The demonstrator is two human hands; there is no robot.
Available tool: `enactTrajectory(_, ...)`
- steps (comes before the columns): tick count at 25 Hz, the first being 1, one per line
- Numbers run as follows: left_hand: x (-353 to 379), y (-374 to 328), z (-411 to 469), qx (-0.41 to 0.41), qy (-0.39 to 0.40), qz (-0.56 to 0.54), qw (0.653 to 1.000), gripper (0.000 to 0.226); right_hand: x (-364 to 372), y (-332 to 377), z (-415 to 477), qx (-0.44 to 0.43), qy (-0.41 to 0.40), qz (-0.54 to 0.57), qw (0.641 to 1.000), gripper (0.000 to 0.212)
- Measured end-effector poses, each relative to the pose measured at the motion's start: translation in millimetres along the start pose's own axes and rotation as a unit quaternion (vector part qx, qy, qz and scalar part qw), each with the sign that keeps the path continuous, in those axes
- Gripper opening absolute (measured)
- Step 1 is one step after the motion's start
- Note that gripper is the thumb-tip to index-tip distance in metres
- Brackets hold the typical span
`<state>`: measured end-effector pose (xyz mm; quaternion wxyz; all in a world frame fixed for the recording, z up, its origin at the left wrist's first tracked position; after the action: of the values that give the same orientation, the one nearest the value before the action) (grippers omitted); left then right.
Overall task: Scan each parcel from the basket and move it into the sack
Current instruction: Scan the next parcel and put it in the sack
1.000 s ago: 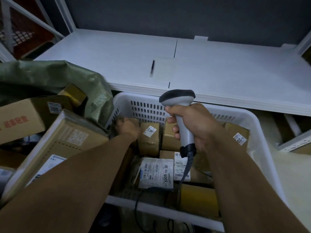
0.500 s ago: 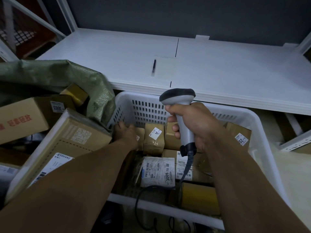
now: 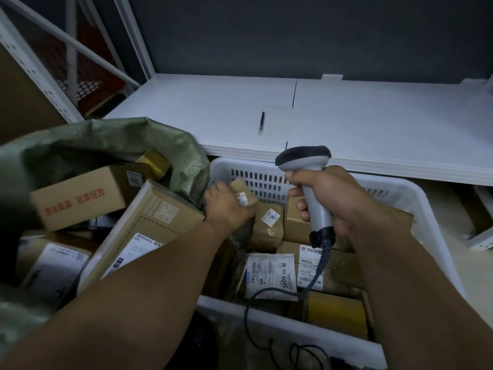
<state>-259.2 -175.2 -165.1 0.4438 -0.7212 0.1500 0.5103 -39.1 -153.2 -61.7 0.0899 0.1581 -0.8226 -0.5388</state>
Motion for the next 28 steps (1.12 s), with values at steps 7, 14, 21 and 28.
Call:
enactTrajectory(7,-59,-31,-35,0.001,-0.101,-0.173,0.98,0.085,-11,7,-20,-0.025,-0.01,-0.008,1.0,0.022)
enactTrajectory(14,-64,-32,-50,-0.166,-0.015,-0.504,0.847,0.054,-29,18,-26,-0.046,-0.036,0.011,0.998,0.022)
enactTrajectory(21,-50,-30,-56,-0.216,0.075,-0.626,0.745,0.046,-52,23,-34,-0.084,-0.128,0.093,0.984,0.02)
enactTrajectory(28,-54,-30,-54,-0.159,0.073,-0.583,0.793,0.052,-62,32,-37,-0.129,-0.164,0.159,0.965,0.006)
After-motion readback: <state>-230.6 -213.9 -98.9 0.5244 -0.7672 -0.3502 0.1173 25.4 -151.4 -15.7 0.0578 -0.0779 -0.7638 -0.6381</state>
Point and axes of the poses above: each hand's wrist, its own z-axis towards the middle knuckle, its own x-axis out of the palm, y = z × x, the point moved 8 cm from there along z, towards the middle knuckle, and after that the axes turned 2 degrees about -z, right-handed, at the moved point
